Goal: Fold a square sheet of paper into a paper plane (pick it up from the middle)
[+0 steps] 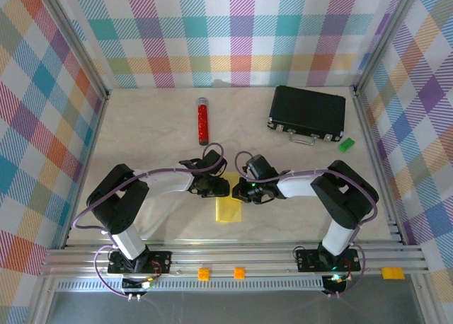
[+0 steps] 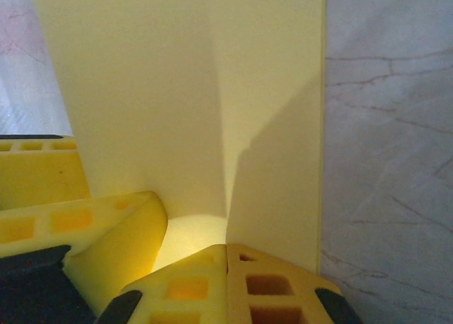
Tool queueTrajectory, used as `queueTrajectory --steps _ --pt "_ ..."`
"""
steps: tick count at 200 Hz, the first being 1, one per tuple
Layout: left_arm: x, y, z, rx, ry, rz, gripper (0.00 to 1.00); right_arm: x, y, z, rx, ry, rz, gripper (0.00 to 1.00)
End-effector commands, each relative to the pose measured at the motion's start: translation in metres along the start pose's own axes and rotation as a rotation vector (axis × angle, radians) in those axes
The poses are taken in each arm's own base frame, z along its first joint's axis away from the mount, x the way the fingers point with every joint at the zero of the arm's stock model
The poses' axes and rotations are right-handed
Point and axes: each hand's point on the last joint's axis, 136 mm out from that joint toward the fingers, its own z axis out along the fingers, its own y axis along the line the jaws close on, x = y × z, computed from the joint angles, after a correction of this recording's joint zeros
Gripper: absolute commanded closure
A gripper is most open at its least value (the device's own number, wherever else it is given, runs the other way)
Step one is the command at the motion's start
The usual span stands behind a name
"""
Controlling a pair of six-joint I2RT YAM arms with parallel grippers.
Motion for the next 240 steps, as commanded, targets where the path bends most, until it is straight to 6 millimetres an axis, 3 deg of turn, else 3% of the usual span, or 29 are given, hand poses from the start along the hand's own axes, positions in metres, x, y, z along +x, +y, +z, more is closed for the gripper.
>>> queueTrajectory --steps 1,65,110,159,217,240 --pt "0.022 0.031 0.037 -0.102 0.067 -0.005 0.52 0.025 -0.052 0.008 0.149 0.066 0.049 1.0" --pt "0.011 0.015 0.019 -0.044 0.024 -0.012 0.49 0.026 -0.06 0.004 0.208 0.079 0.019 1.0" --pt "-0.01 -0.004 -0.02 0.015 -0.076 -0.003 0.45 0.025 -0.062 0.002 0.213 0.093 -0.007 1.0" --pt "-0.024 -0.01 -0.061 0.067 -0.194 -0.011 0.44 0.019 -0.067 -0.003 0.218 0.071 -0.075 1.0" --pt "-0.026 -0.007 -0.078 0.127 -0.246 -0.042 0.47 0.02 -0.071 -0.008 0.232 0.087 -0.123 1.0" --pt "-0.035 -0.018 -0.083 0.191 -0.271 -0.04 0.51 0.023 -0.073 -0.007 0.232 0.122 -0.111 1.0"
